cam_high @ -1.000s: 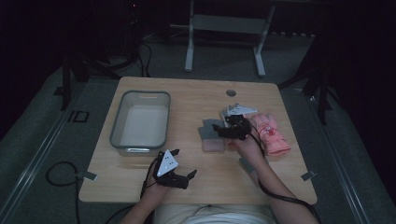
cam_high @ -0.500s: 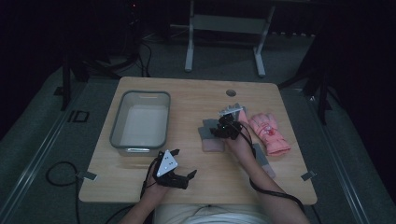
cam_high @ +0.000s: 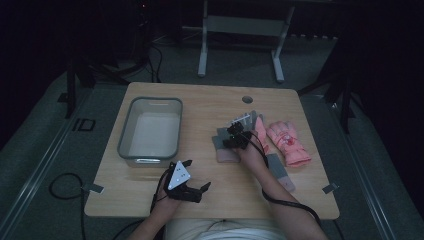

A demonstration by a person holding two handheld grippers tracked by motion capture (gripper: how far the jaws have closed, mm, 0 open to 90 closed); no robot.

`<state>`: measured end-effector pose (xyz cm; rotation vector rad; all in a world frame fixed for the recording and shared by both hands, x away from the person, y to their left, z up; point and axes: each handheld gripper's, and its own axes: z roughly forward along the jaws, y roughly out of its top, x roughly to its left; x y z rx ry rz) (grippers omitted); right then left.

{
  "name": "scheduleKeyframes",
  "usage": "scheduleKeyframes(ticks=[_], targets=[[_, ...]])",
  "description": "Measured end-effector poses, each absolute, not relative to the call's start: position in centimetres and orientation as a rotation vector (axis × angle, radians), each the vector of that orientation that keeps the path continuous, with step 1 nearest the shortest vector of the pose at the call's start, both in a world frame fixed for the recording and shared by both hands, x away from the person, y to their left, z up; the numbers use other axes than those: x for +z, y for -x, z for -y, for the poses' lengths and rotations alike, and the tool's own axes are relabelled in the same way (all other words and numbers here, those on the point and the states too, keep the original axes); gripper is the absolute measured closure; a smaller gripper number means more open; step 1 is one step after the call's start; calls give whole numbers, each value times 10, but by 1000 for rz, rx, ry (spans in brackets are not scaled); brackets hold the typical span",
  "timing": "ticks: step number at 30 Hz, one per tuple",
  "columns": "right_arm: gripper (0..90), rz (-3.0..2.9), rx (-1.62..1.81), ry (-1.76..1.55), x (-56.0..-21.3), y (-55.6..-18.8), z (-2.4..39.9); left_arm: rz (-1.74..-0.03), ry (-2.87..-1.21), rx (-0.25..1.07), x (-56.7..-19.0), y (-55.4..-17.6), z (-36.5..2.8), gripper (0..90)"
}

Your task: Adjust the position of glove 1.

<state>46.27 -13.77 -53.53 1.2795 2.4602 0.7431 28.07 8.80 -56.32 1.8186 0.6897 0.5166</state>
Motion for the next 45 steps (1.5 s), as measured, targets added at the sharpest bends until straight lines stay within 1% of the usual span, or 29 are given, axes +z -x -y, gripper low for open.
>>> scheduleKeyframes(ticks=[2, 3, 4, 6, 11, 16, 23, 28, 32, 34, 35, 38, 40, 42, 45], targets=[[687, -2449, 744, -1301, -535, -464, 137, -692, -1815, 511, -563, -281, -88, 4], [738, -2439, 749, -1310, -535, -464, 137, -695, -1816, 511, -563, -281, -88, 4], [808, -2417, 759, -1318, -535, -463, 137, -696, -1815, 511, -563, -281, -88, 4], [835, -2394, 784, -1319, -537, -461, 136, -697, -1814, 513, -563, -281, -88, 4], [852, -2365, 848, -1299, -532, -452, 135, -698, -1812, 512, -563, -281, -88, 4], [856, -2342, 973, -1304, -508, -435, 141, -699, -1809, 514, -563, -281, -88, 4], [857, -2292, 1105, -1276, -477, -389, 155, -699, -1807, 516, -563, -281, -88, 4], [857, -2251, 1151, -1285, -463, -354, 165, -704, -1804, 510, -563, -282, -89, 4], [858, -2211, 1180, -1327, -470, -329, 169, -705, -1803, 513, -563, -282, -89, 4], [858, -2203, 1184, -1347, -475, -325, 170, -705, -1803, 515, -563, -281, -89, 4], [858, -2188, 1165, -1368, -485, -320, 171, -705, -1804, 516, -563, -281, -89, 4], [857, -2207, 1145, -1428, -505, -320, 170, -707, -1803, 518, -563, -281, -89, 4], [857, -2207, 1145, -1428, -505, -320, 170, -708, -1802, 518, -563, -281, -89, 4], [857, -2221, 1133, -1476, -519, -323, 163, -711, -1799, 516, -563, -282, -89, 4], [857, -2228, 1140, -1514, -530, -326, 155, -711, -1798, 517, -563, -281, -89, 4]])
